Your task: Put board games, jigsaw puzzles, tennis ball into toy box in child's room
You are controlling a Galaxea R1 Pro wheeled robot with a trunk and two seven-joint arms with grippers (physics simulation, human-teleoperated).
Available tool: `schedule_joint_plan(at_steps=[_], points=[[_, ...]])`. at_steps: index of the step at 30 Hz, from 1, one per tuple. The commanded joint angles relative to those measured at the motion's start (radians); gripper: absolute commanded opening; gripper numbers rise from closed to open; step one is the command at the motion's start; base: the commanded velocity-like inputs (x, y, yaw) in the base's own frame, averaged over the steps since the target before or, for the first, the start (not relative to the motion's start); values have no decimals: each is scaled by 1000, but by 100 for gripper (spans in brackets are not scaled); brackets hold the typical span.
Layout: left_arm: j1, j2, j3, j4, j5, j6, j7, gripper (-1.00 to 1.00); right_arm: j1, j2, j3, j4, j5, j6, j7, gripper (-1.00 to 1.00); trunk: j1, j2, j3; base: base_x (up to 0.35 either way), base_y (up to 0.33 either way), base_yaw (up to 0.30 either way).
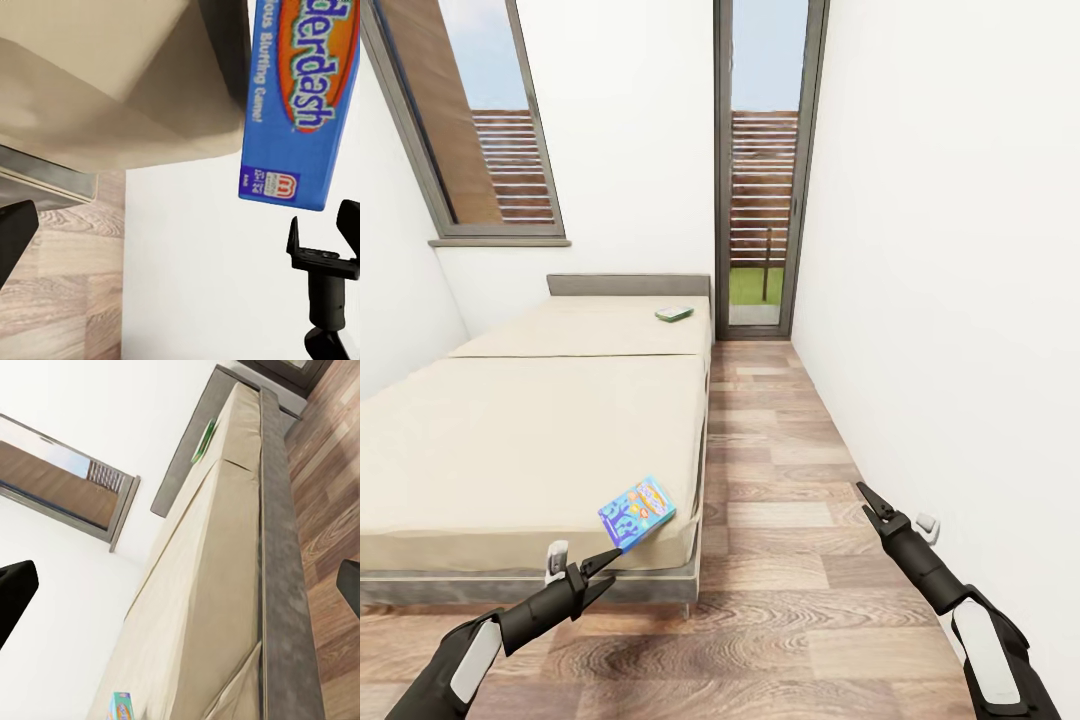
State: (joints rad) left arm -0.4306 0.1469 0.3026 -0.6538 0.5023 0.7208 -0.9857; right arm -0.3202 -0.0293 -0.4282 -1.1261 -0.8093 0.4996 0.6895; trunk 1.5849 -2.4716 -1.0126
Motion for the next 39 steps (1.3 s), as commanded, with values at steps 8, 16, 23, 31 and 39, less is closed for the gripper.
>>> schedule_joint_plan(at_steps=[8, 16, 23, 31, 39], points=[[0, -1, 1, 0, 3, 6, -1, 100, -1, 0, -1, 1, -7, 8, 1, 100, 0, 0, -1, 0, 0, 0], [0, 0, 1, 0, 3, 6, -1, 100, -1, 0, -1, 1, -7, 7, 1, 100, 0, 0, -1, 0, 0, 0], [0, -1, 0, 0, 2, 7, 1, 100, -1, 0, -1, 2, -7, 7, 1, 100, -19, 35, 15, 0, 0, 0], [0, -1, 0, 0, 2, 7, 2, 100, -1, 0, -1, 2, -7, 7, 1, 100, -19, 35, 15, 0, 0, 0], [0, -1, 0, 0, 2, 6, 2, 100, -1, 1, 0, 2, -7, 7, 1, 100, -23, 42, 18, 0, 0, 0]])
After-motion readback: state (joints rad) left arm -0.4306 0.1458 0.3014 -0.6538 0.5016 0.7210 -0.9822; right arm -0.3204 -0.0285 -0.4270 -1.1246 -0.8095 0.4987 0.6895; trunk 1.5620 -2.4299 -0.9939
